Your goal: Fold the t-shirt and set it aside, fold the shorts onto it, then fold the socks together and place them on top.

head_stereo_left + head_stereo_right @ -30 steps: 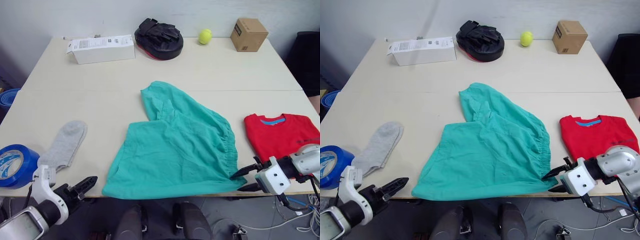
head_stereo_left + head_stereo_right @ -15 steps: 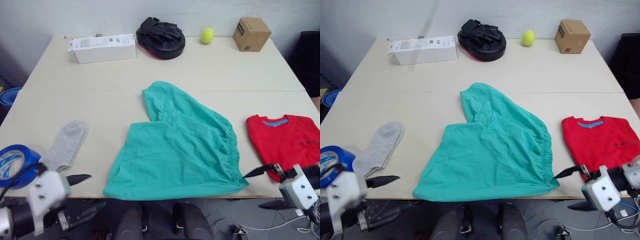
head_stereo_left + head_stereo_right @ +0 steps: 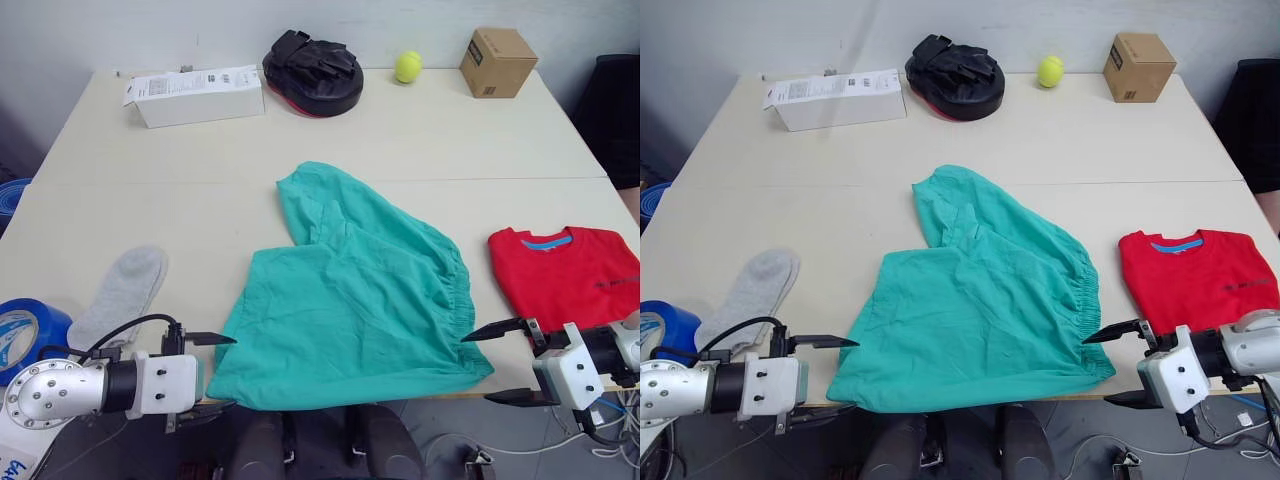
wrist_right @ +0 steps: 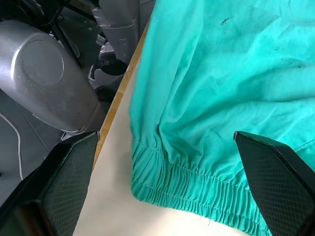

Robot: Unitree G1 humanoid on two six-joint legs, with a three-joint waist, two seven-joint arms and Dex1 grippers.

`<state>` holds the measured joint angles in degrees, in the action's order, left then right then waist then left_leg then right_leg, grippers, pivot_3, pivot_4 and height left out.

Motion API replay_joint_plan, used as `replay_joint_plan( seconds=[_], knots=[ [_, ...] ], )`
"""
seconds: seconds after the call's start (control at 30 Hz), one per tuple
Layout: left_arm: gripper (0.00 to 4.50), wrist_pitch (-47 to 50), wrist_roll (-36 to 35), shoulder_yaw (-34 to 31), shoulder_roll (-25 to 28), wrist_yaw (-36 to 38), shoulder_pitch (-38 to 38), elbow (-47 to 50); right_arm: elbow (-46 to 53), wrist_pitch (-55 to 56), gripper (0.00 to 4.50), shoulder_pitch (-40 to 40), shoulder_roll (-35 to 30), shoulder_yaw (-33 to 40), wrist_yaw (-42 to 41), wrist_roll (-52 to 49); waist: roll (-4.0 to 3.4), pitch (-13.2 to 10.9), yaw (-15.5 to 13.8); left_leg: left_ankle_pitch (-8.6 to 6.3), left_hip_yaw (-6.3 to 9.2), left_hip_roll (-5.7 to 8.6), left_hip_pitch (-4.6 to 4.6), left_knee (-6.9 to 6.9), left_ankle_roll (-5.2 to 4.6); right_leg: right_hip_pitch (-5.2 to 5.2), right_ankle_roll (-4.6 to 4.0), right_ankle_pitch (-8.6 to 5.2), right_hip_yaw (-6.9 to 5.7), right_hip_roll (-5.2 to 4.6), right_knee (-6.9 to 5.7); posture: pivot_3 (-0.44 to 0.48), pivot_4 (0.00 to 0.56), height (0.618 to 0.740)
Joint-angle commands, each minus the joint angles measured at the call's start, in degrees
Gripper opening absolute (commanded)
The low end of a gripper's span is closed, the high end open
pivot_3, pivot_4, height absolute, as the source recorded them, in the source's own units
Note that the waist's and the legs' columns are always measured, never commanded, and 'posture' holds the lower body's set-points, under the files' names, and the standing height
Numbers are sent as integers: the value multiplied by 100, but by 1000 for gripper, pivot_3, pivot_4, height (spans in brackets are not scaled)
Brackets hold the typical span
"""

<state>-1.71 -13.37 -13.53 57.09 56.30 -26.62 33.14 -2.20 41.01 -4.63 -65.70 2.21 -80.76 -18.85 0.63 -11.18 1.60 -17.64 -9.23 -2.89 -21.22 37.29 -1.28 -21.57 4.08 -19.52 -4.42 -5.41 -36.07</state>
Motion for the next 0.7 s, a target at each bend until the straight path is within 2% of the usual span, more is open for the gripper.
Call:
replay_joint_plan(
  seconds=[0.03,0.17,0.3,0.33,0.37,0.47,0.7],
  knots=[
    [4431,-147,-92,-207,-20,335,-409,393,203,-73,4467,-42,33,-22,8,-35,0,0,4,0,0,0,0,2,0,0,1,0,0,0,-1,0,150,740],
    [4431,-382,105,-360,-79,458,-641,397,234,7,4467,-151,29,1,-23,-11,0,-1,-2,8,0,1,3,7,-4,4,7,4,1,-2,-6,0,150,740],
    [4431,-461,501,-140,-212,194,-268,127,295,-66,4467,-106,101,-43,50,39,1,-1,-15,28,6,4,5,4,-4,4,1,15,0,-5,-10,0,150,740],
    [4475,-456,561,-105,-239,149,-170,64,309,-94,4294,-85,121,-57,63,54,0,0,-14,28,7,4,4,2,-4,4,-5,18,0,-5,-10,0,150,740],
    [4500,-422,590,-78,-270,119,-76,11,318,-124,4072,-57,142,-73,75,77,0,0,-10,29,6,4,5,1,-3,4,-9,20,1,-6,-10,0,150,740],
    [3859,-318,637,-63,-366,37,32,-31,277,-113,3121,-4,184,-126,78,141,0,0,1,37,6,3,4,0,-5,2,-2,28,0,-6,-12,0,150,740],
    [1656,-250,702,18,-517,71,-315,205,101,-84,676,173,312,-228,229,396,1,0,4,39,4,1,4,-6,0,-2,-4,27,-1,-5,-11,0,150,740]
  ],
)
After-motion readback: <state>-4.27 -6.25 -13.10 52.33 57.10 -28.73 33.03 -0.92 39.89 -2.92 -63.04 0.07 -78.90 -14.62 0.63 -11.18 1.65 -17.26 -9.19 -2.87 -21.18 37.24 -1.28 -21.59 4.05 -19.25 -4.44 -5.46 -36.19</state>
